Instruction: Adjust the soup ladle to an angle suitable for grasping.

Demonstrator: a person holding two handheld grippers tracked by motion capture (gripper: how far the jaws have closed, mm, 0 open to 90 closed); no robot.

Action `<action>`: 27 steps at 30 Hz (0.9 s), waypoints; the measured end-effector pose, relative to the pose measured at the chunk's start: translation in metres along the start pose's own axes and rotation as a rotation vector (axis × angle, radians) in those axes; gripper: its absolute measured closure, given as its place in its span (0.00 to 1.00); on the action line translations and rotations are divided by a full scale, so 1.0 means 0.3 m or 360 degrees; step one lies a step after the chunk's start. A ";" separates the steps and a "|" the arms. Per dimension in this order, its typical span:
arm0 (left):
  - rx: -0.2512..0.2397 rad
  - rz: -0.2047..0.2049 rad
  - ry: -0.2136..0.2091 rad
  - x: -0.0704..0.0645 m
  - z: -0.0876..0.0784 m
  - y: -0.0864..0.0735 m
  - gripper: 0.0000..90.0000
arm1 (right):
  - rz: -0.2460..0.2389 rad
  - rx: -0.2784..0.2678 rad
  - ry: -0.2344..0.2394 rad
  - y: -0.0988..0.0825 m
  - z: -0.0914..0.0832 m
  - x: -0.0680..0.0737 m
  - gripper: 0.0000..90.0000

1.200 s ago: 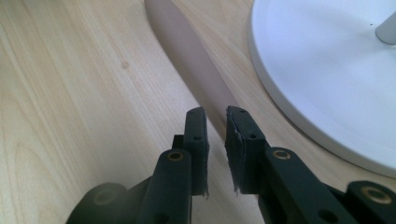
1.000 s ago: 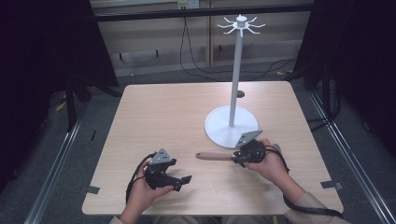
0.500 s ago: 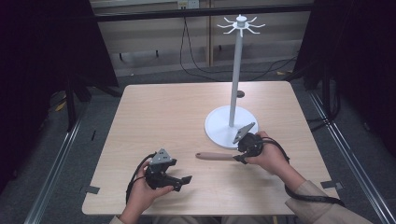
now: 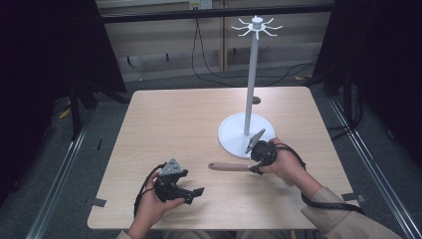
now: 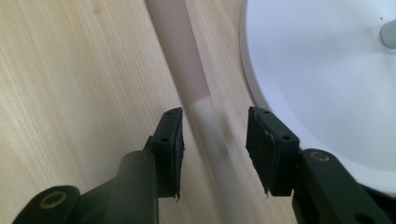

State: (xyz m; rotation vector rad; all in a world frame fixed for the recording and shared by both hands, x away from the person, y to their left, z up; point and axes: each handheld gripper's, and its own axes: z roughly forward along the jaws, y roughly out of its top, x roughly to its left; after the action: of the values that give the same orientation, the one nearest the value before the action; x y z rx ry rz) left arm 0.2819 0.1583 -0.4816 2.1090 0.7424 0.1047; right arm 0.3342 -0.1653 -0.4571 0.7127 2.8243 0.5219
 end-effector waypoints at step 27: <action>-0.0014 -0.0011 0.0026 0.009 -0.007 0.000 0.10 | -0.0014 -0.0031 0.0108 -0.041 0.028 -0.022 0.88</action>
State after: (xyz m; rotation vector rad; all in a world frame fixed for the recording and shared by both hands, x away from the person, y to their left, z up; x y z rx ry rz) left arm 0.2835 0.1613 -0.4808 2.0991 0.7575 0.1214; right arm 0.3368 -0.1762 -0.4690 0.6917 2.8794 0.5818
